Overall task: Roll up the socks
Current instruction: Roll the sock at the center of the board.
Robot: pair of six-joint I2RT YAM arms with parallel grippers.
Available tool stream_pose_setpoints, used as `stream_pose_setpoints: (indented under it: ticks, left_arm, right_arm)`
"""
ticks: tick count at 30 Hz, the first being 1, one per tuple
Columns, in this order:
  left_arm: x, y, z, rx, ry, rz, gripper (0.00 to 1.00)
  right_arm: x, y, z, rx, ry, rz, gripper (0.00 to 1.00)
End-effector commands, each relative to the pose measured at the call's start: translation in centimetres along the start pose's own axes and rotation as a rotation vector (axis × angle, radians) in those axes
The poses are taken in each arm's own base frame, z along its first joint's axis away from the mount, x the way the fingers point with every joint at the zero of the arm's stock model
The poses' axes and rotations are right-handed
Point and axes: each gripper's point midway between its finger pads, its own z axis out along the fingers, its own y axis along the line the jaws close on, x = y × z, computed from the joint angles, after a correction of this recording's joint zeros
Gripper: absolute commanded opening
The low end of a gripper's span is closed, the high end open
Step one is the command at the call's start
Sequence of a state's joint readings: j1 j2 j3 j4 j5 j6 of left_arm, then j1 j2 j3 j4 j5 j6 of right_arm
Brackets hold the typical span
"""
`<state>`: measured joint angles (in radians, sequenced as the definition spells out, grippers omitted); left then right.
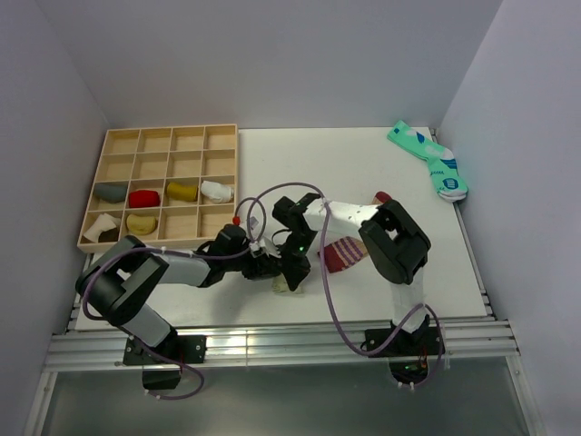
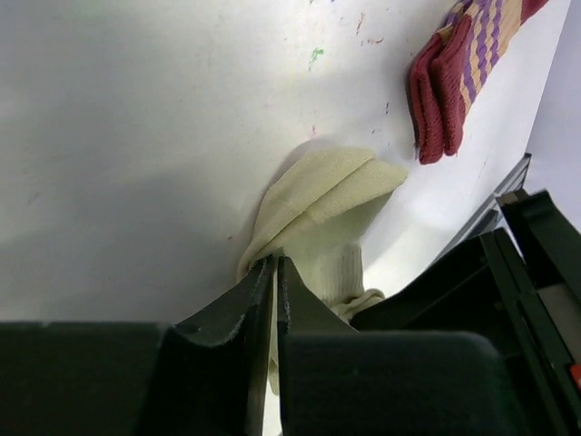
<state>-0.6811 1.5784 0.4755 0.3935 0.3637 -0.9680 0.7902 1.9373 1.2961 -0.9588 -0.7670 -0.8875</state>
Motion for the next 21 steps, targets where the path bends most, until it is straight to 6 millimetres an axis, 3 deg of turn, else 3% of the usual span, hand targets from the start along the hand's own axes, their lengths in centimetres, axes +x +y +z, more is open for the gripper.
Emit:
stream_pose_setpoints:
  ticks: [1,6,9,21]
  left_arm:
    - [-0.4,0.6,0.1,-0.011,-0.068,0.093,0.12]
    - [0.0,0.4,-0.4,0.052,-0.103,0.082,0.12]
    - [0.1,0.2,-0.9,0.086,-0.137,0.093,0.19]
    - [0.0,-1.9,-1.9,0.143,-0.236,0.250,0.34]
  right_arm:
    - [-0.8,0.9,-1.0,-0.083,-0.044,0.068,0.13]
    - [-0.6,-0.8,-1.1,-0.074,-0.060,0.161,0.13]
    - [0.2,-1.6,-0.8,-0.063,-0.047,0.218,0.13]
    - [0.9,-2.2,-0.4,-0.078,-0.002,0.300,0.13]
